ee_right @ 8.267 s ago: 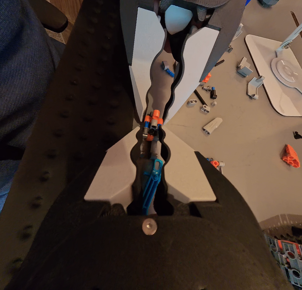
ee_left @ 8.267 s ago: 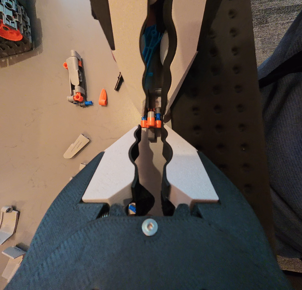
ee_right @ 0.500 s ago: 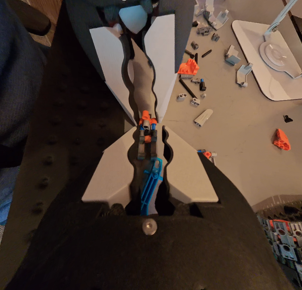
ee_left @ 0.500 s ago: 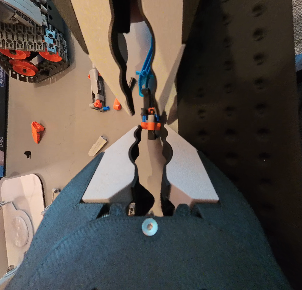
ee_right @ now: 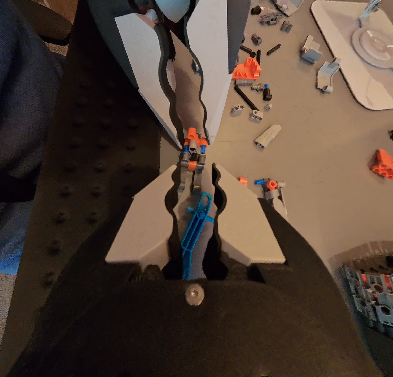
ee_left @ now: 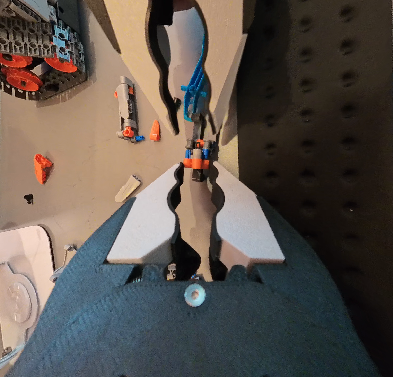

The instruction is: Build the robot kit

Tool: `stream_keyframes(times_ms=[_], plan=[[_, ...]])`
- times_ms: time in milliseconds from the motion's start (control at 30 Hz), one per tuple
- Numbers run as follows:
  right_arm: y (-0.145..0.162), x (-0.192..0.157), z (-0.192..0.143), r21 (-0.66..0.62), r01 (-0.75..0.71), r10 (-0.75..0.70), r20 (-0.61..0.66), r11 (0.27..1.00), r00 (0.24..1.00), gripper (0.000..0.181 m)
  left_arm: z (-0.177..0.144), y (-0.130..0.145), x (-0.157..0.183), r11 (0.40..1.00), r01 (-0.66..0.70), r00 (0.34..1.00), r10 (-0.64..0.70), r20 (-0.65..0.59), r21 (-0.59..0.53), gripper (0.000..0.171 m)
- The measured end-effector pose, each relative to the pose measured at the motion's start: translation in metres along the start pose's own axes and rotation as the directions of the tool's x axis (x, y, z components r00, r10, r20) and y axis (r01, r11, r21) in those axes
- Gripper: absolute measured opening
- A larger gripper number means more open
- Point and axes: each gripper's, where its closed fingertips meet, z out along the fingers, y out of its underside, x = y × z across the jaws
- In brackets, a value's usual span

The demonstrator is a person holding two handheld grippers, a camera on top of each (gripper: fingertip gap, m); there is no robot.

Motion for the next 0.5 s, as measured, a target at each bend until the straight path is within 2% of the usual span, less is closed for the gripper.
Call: stream_keyframes(times_ms=[100, 167, 300, 500], plan=[[0.006, -0.003, 0.005, -0.027, -0.028, 0.028, 0.026, 0.999, 0.999, 0.034, 0.000, 0.001, -0.001, 1.000, 0.019, 1.000, -0.019, -0.022, 0.000, 0.022], [0.007, -0.005, 0.010, -0.036, -0.027, 0.028, 0.029, 0.999, 0.999, 0.022, 0.000, 0.002, -0.002, 1.000, 0.026, 0.999, -0.026, -0.037, -0.005, 0.022], [0.006, 0.000, 0.012, -0.034, -0.019, 0.018, -0.006, 0.999, 1.000, 0.013, -0.001, 0.004, -0.003, 1.000, 0.003, 0.999, -0.004, -0.054, -0.030, 0.022], [0.001, 0.002, 0.010, -0.024, -0.009, 0.008, -0.024, 1.000, 1.000, 0.009, -0.002, 0.004, -0.001, 0.997, -0.039, 0.996, 0.033, -0.082, -0.071, 0.022]])
